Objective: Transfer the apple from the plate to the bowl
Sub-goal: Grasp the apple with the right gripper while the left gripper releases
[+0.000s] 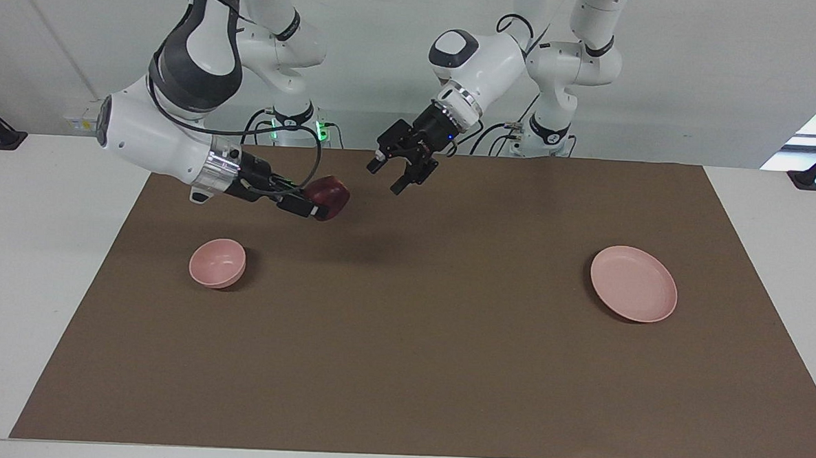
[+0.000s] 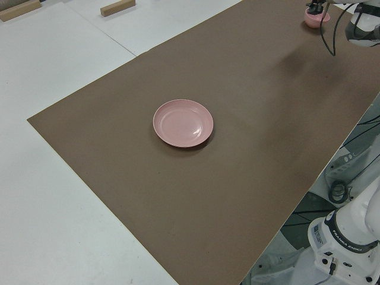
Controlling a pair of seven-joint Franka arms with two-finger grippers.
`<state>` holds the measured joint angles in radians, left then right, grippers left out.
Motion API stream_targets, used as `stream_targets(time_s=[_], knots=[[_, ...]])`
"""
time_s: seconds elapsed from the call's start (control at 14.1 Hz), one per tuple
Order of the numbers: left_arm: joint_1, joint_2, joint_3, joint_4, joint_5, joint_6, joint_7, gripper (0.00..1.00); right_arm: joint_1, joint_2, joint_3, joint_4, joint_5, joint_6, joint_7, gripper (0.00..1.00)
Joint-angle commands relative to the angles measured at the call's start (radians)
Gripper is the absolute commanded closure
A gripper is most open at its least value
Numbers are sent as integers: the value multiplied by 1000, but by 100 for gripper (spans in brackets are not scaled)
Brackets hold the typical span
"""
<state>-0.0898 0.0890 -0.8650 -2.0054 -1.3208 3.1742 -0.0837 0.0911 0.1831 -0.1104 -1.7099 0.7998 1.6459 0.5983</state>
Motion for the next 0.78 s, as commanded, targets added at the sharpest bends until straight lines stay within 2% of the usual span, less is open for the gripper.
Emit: stream_targets(time_s=[0.0, 0.21, 0.36, 0.71], knots=[[7, -20, 7, -21, 9, -32, -19, 0, -20, 3, 11, 10, -112, -6, -108, 100], [8, -31, 30, -53, 9, -57, -14, 0, -36, 3, 11, 9, -308, 2, -297, 100], [-4, -38, 81, -82, 9, -57, 50, 0, -57, 4, 11, 9, -381, 15, -385, 100], [-4, -66, 182, -147, 9, -77, 200, 0, -68, 16, 11, 0, -641, 175, -575, 100]])
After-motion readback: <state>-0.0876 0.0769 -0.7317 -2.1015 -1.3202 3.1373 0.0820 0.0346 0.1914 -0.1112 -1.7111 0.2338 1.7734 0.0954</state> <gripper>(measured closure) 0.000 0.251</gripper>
